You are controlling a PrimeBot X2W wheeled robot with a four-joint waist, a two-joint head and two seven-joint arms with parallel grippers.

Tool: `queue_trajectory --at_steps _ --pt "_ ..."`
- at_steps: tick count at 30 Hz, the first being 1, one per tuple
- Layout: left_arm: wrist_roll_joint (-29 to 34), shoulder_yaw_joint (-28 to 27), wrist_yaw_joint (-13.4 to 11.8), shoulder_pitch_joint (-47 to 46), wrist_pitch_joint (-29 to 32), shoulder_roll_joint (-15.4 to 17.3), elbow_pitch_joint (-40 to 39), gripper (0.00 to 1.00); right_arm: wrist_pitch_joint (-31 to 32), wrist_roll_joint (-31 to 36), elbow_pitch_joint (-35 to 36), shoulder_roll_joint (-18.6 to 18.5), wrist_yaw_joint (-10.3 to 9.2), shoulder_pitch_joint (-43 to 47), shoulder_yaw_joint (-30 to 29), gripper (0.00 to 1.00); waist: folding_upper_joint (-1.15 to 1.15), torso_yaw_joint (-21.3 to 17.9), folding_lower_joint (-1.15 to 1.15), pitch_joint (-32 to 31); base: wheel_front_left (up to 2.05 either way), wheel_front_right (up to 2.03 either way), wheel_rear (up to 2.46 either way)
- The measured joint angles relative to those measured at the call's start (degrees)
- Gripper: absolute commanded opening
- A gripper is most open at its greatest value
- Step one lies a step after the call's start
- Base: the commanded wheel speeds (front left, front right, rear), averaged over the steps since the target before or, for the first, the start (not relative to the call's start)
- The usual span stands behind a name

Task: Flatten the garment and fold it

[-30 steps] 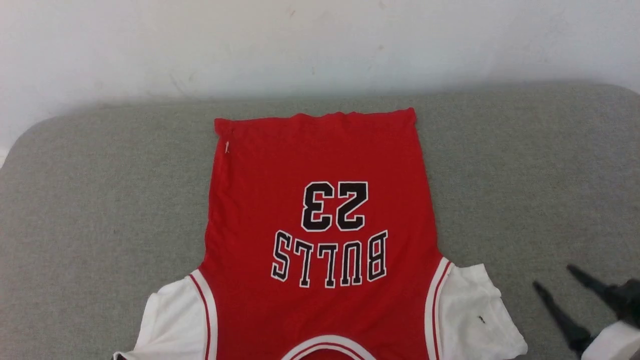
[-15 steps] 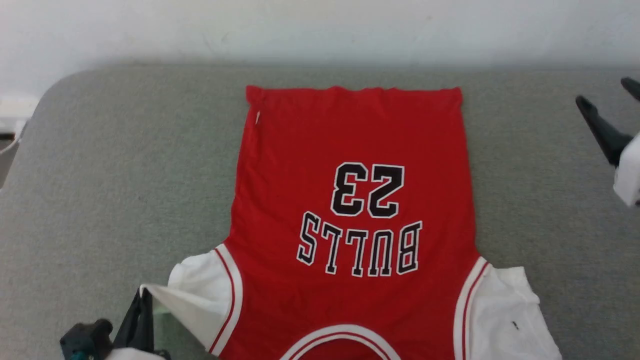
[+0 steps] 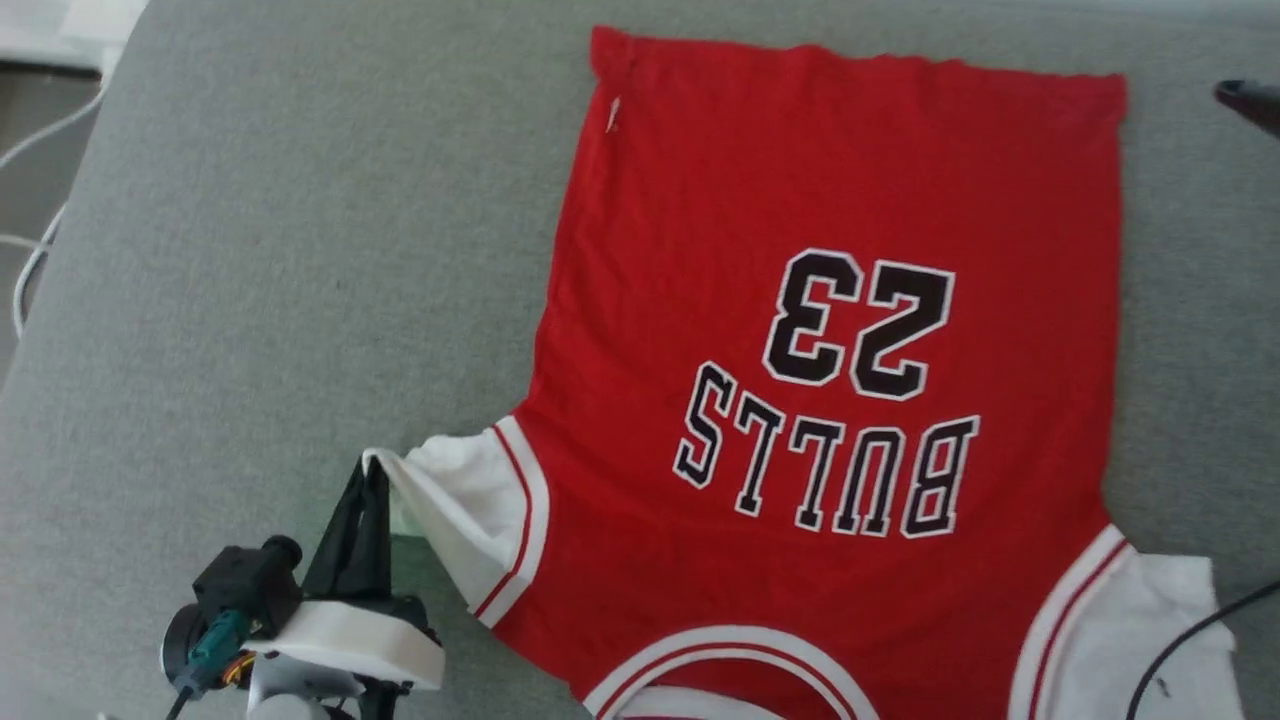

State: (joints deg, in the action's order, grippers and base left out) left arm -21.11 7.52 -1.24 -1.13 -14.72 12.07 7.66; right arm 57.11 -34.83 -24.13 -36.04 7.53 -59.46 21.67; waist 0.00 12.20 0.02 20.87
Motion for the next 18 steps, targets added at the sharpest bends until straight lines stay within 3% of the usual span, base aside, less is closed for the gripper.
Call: queue_trajectory --at_steps 10,17,18 --pt "3.8 -0.3 2.5 -4.0 0.0 -4.3 -1.9 0.0 2.3 6.2 -9.9 2.5 0.0 -5.5 -1.2 1.0 0.0 5.6 0.0 8.6 0.0 0.0 0.0" --pt "5.4 -0.9 3.8 -4.9 0.0 -5.8 -2.1 0.0 0.8 7.4 -11.4 1.3 0.0 -5.7 -0.3 1.0 0.0 8.6 -0.04 12.7 0.0 0.0 0.0" --pt "5.6 -1.1 4.0 -4.9 0.0 -6.0 -2.1 0.0 0.8 7.2 -11.1 0.8 0.0 -6.0 0.0 0.13 0.0 8.9 -0.04 13.0 0.0 0.0 0.0"
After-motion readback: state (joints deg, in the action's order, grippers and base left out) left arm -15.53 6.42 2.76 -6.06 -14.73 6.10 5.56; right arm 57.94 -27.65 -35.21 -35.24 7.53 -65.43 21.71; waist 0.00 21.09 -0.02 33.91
